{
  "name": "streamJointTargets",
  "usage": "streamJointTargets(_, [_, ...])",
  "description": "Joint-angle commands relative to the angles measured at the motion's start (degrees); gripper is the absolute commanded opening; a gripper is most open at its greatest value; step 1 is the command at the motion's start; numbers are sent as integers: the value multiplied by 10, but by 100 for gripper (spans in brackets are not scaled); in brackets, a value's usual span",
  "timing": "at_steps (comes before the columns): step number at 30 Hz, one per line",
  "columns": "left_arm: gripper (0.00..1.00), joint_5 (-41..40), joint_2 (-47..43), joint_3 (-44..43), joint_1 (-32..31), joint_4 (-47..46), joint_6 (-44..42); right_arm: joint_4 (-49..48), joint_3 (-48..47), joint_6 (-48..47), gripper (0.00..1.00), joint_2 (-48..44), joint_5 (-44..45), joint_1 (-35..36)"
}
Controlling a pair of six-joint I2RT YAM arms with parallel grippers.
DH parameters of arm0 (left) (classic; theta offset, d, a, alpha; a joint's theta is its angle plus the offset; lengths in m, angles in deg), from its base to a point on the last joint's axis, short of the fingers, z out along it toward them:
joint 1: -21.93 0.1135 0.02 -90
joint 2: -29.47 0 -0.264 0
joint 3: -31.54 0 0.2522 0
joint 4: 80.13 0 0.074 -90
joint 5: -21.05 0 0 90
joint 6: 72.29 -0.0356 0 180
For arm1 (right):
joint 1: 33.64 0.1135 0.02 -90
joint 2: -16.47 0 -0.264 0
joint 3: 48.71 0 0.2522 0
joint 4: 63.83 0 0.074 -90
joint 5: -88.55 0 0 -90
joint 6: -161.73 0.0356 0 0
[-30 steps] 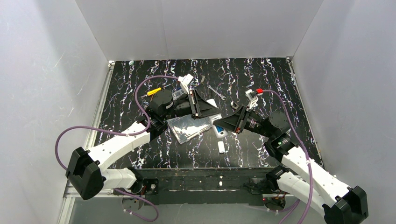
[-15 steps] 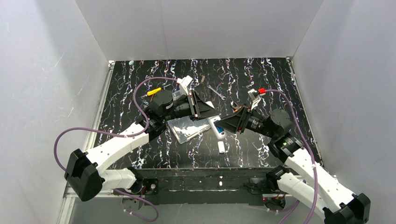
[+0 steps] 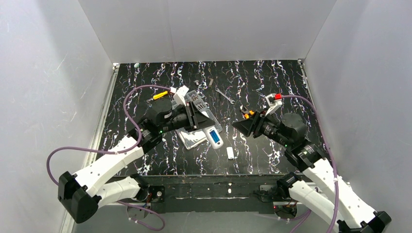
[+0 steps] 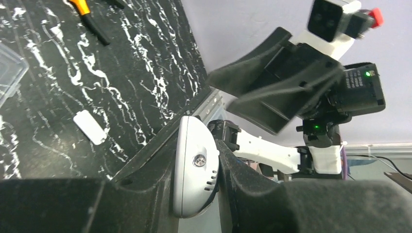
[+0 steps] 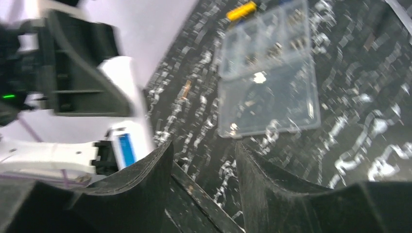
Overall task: Load the batteries into the remote control
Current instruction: Load the battery into the remote control, then pick up the battery cover at the center of the board.
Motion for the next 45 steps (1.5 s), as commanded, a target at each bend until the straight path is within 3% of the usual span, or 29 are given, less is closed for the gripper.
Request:
streamJointTargets(1, [0,-26,-52,3,10,47,-37,89,21,-21,54,27,84,-2])
streamJointTargets(6, [0,-32,-71,5,14,75,-46,161,41,4,52,61,189,25])
streamJointTargets(12, [0,-35,-79,10,17,76,-47,243,25,60,55,134,350,135])
streamJointTargets(25, [0,-33,-88,13,17,76,-50,222,-4,173,60,341,356,212])
streamJointTargets(36, [0,-34,-96,17,17,76,-51,217,-30,176,60,388,357,236])
streamJointTargets(45, [0,-35,-99,20,17,75,-49,221,-57,159,54,437,341,237])
